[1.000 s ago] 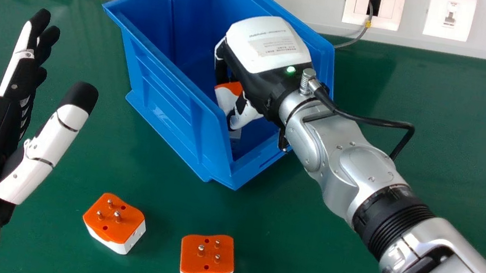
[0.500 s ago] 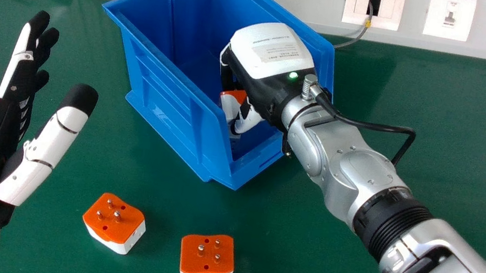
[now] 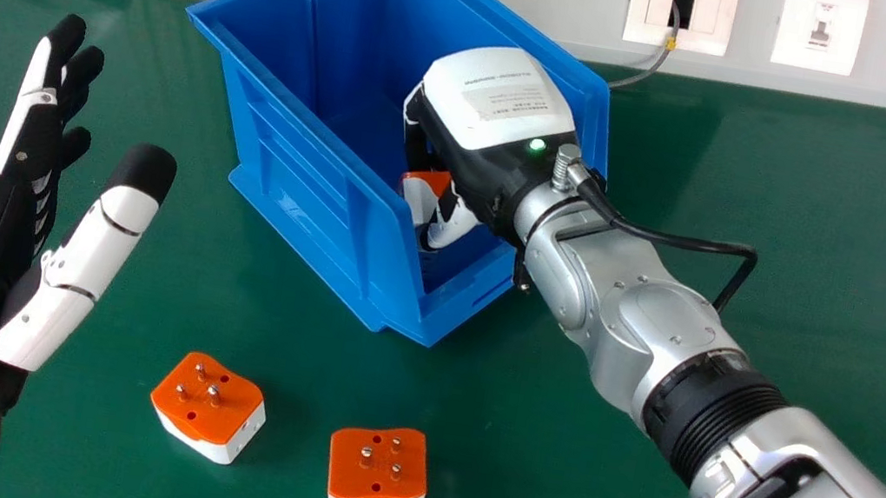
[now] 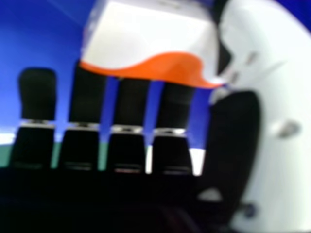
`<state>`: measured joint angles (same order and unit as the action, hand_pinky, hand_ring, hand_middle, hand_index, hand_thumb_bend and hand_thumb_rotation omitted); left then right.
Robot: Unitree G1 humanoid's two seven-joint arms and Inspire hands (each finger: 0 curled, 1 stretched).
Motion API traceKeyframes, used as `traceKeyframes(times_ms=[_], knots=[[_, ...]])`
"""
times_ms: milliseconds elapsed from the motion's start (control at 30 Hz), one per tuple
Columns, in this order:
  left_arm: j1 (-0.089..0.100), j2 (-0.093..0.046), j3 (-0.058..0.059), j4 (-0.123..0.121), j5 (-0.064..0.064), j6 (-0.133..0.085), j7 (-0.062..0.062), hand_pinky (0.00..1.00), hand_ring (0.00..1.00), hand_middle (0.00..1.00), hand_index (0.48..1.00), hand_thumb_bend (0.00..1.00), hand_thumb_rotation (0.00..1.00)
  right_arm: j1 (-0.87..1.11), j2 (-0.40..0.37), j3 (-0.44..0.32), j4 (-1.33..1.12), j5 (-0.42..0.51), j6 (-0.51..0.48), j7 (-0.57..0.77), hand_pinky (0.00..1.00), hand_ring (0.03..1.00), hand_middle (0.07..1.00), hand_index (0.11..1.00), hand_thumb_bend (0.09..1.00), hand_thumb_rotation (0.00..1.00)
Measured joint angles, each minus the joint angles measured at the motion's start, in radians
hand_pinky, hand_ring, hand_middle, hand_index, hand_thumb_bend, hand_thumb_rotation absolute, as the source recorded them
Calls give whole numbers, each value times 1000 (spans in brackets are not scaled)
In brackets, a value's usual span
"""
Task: Pick all objects and put in blue box
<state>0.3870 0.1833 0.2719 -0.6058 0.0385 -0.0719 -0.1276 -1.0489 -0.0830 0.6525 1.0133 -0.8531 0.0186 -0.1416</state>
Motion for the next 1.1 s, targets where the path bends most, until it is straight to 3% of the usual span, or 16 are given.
traceKeyframes(times_ms=[100, 300, 367, 400, 667, 1100], knots=[[0, 0, 0, 0, 0, 0, 0, 964, 1000, 991, 1000, 627, 845, 0, 1, -10, -5, 17, 20, 27, 343, 456, 514, 458, 498, 0], [0, -1, -1, 0, 2, 0, 0, 964, 1000, 991, 1000, 614, 844, 1, -7, -4, -29, 15, 42, 67, 406, 677, 722, 661, 459, 0], [0, -1, -1, 0, 3, 0, 0, 965, 1000, 992, 1000, 613, 843, 2, -15, 9, -40, 14, 37, 76, 603, 839, 878, 816, 506, 0], [0, -1, -1, 0, 3, -1, 0, 965, 1000, 992, 1000, 612, 843, 2, -17, 11, -42, 13, 37, 78, 635, 864, 902, 839, 513, 0], [0, 0, 0, 1, 2, -2, 0, 965, 1000, 991, 1000, 615, 843, 2, -39, 48, -42, -29, 37, 77, 806, 971, 980, 945, 557, 0], [-1, 0, -2, 1, 9, -6, 0, 963, 1000, 991, 1000, 582, 841, 2, -48, 63, -61, -66, 41, 66, 908, 999, 999, 996, 556, 0]])
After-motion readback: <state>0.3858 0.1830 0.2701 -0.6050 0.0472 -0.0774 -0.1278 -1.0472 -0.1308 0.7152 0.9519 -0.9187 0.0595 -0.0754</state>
